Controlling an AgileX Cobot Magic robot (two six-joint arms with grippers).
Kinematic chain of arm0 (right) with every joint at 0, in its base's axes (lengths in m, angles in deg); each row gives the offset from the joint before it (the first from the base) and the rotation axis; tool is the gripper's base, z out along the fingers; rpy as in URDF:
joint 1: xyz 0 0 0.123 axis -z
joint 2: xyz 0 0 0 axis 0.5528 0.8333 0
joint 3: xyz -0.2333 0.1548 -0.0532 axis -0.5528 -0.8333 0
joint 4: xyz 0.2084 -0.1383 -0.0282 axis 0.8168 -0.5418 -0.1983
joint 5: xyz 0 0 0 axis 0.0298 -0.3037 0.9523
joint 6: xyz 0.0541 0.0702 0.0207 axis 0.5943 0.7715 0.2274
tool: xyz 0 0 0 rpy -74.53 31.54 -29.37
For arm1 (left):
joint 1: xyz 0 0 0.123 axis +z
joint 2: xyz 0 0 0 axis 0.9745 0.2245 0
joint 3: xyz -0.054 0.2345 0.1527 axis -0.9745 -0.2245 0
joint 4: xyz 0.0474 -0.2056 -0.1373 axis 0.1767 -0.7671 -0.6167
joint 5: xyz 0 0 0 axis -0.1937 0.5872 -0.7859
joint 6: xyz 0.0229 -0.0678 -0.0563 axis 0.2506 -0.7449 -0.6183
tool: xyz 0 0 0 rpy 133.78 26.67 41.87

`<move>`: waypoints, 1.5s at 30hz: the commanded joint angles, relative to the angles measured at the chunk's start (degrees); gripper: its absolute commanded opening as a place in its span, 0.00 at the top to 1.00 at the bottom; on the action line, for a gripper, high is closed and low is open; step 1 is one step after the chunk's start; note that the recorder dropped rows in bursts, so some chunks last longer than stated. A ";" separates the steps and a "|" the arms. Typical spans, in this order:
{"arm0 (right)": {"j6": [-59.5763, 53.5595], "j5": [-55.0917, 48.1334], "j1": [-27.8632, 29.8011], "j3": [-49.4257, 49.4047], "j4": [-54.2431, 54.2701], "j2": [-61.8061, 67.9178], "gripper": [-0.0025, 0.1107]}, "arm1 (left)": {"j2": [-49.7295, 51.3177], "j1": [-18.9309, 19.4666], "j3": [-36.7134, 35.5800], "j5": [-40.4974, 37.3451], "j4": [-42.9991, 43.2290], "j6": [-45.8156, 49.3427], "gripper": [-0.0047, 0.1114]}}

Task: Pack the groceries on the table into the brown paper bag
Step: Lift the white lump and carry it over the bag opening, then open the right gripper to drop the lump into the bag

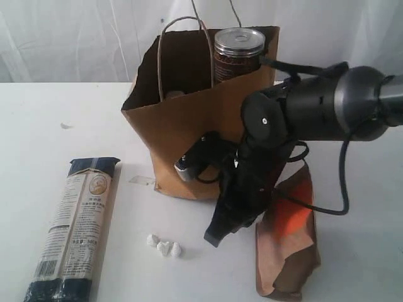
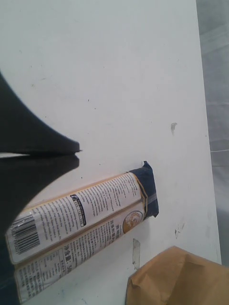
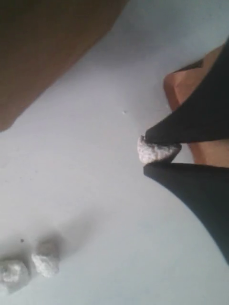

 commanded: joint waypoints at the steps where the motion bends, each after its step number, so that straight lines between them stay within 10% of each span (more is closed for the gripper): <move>1: 0.89 -5.42 0.51 -0.26 0.22 -4.92 0.88 | -0.30 0.06 -0.18 -0.03 -0.56 -0.01 0.96; 21: 12.66 -3.63 0.51 1.38 -8.65 -34.04 0.88 | -0.30 0.06 -0.18 -0.03 -0.56 -0.01 0.96; 45: 18.29 -6.94 0.64 21.38 -20.64 -15.03 0.82 | -0.30 0.06 -0.18 -0.03 -0.56 -0.01 0.96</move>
